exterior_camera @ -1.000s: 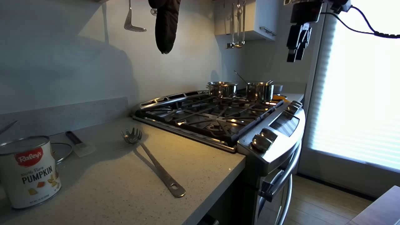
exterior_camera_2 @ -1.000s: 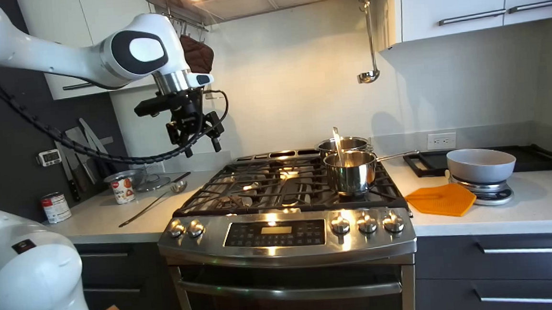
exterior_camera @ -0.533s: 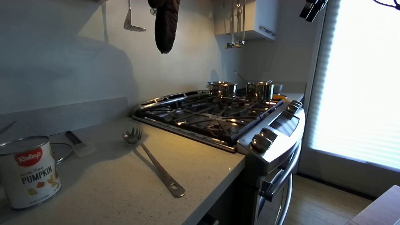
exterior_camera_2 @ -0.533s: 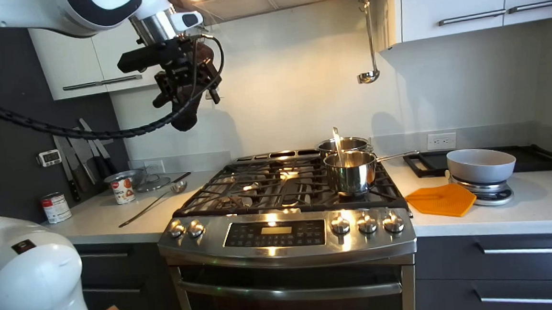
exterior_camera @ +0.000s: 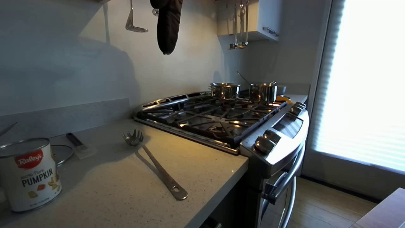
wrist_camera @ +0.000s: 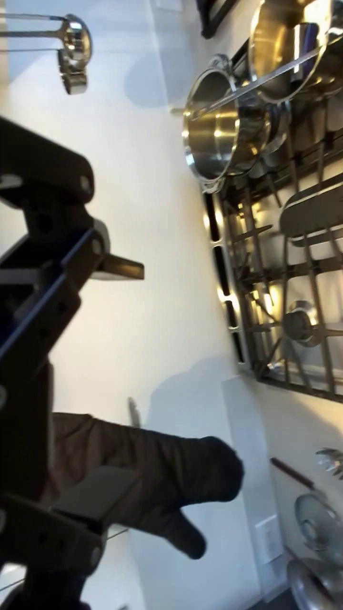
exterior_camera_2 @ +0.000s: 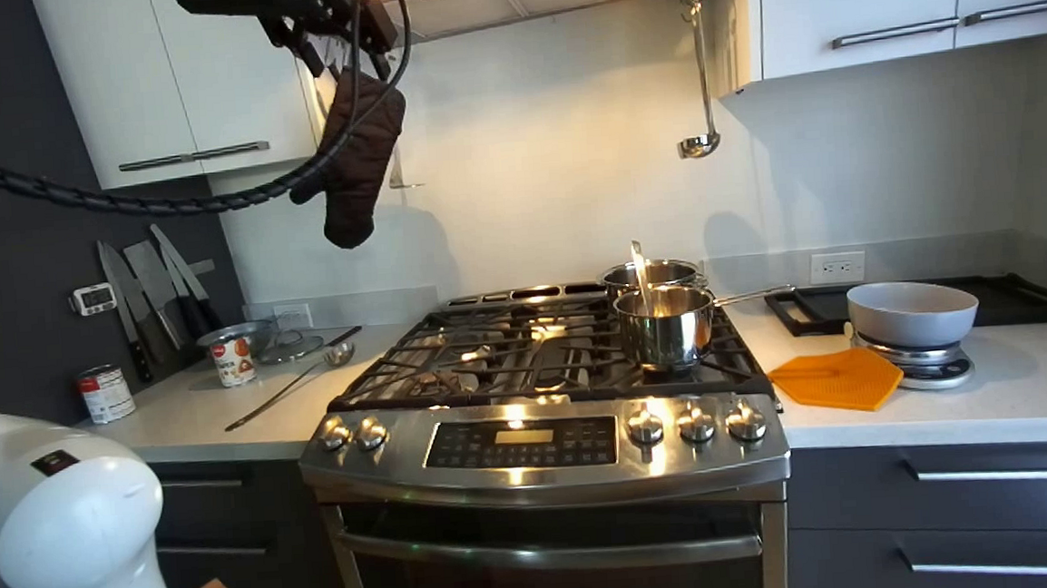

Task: Turn off the light

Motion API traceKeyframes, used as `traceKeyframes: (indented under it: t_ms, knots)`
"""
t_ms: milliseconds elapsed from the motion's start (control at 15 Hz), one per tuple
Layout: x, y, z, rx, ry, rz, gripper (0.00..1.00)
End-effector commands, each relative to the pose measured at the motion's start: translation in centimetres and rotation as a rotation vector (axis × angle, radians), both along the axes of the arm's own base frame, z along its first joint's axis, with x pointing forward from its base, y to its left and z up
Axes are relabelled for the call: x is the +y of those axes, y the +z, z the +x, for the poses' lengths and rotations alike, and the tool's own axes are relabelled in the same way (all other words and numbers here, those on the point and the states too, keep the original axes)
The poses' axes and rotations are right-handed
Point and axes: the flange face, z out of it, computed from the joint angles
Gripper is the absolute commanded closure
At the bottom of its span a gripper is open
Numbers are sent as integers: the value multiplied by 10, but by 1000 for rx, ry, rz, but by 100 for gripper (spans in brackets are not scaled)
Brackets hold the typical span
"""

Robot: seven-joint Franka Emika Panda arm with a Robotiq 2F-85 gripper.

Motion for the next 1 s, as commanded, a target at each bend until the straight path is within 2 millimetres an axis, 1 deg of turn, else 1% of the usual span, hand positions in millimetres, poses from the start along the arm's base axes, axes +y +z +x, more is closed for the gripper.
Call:
traceKeyframes:
  t_ms: [0, 133, 200, 333, 933]
  knots:
    - [-14, 41, -8, -121, 7, 141, 0]
    - [-20, 60, -13, -181, 26, 169, 0]
    - [-14, 46, -14, -136, 3, 132, 0]
    - [-19, 58, -19, -165, 7, 152, 0]
    - [-19, 58, -15, -166, 10, 156, 0]
